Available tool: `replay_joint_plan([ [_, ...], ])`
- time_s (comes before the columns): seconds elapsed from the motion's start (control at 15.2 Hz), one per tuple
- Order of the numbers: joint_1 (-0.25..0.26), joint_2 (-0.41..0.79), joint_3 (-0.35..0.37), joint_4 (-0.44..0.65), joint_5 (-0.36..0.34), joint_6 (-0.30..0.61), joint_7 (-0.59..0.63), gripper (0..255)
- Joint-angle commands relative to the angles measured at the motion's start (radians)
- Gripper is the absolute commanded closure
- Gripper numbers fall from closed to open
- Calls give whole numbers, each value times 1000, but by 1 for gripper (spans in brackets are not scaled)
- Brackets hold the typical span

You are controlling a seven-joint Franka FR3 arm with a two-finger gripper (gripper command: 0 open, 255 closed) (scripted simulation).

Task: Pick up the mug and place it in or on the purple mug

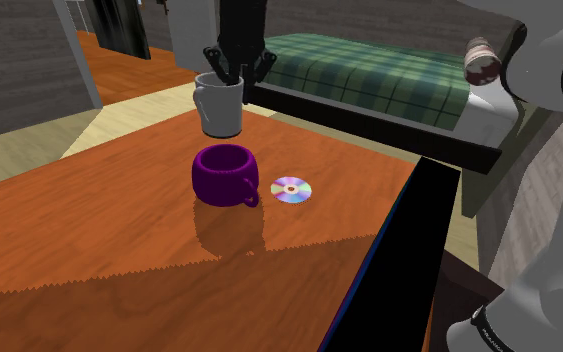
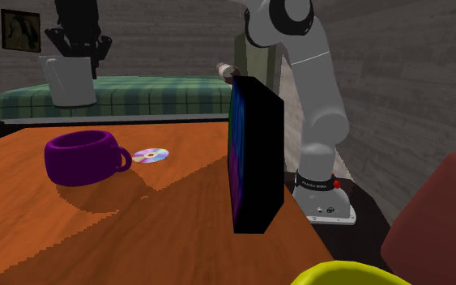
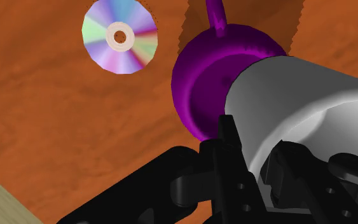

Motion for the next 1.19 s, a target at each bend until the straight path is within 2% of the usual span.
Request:
replay_joint_plan([
  [0.0, -8, -5, -1, -37, 3, 33, -4, 255],
  [0.86, -56, -70, -4, -304, 39, 241, -20, 255],
  [1.12, -57, -72, -5, -315, 40, 250, -20, 255],
])
